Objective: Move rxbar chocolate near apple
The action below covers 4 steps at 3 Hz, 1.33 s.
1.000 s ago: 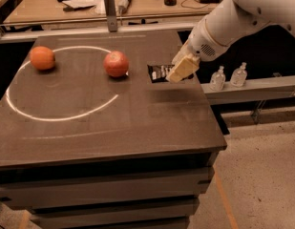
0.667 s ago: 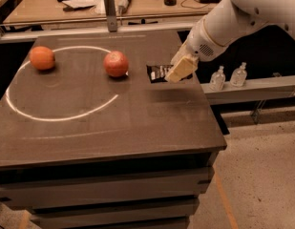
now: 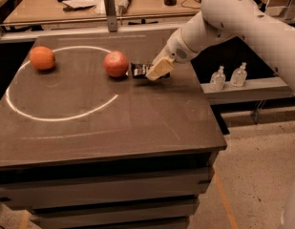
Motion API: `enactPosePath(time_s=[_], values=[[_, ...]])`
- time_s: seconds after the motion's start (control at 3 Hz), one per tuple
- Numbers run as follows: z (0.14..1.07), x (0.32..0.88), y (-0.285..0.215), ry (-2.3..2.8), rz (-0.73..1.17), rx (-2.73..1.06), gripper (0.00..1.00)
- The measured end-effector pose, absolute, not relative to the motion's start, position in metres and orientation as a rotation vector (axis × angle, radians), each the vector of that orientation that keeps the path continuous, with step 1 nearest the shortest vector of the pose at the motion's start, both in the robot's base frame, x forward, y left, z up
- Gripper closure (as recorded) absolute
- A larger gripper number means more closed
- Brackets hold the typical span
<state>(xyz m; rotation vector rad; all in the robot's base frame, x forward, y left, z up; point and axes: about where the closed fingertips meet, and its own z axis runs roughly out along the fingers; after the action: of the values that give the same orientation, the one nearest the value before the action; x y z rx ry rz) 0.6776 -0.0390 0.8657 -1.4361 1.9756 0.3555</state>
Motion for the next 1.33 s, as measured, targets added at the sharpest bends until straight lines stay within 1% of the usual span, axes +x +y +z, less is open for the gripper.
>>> enactPosePath(time_s=[0.67, 1.0, 1.33], values=[[0.858, 0.682, -0.037, 2.018, 0.344, -1.428, 1.00], [0.856, 0.683, -0.036, 2.026, 0.345, -1.427, 0.98], [0.850, 0.686, -0.033, 2.052, 0.348, -1.420, 0.75]])
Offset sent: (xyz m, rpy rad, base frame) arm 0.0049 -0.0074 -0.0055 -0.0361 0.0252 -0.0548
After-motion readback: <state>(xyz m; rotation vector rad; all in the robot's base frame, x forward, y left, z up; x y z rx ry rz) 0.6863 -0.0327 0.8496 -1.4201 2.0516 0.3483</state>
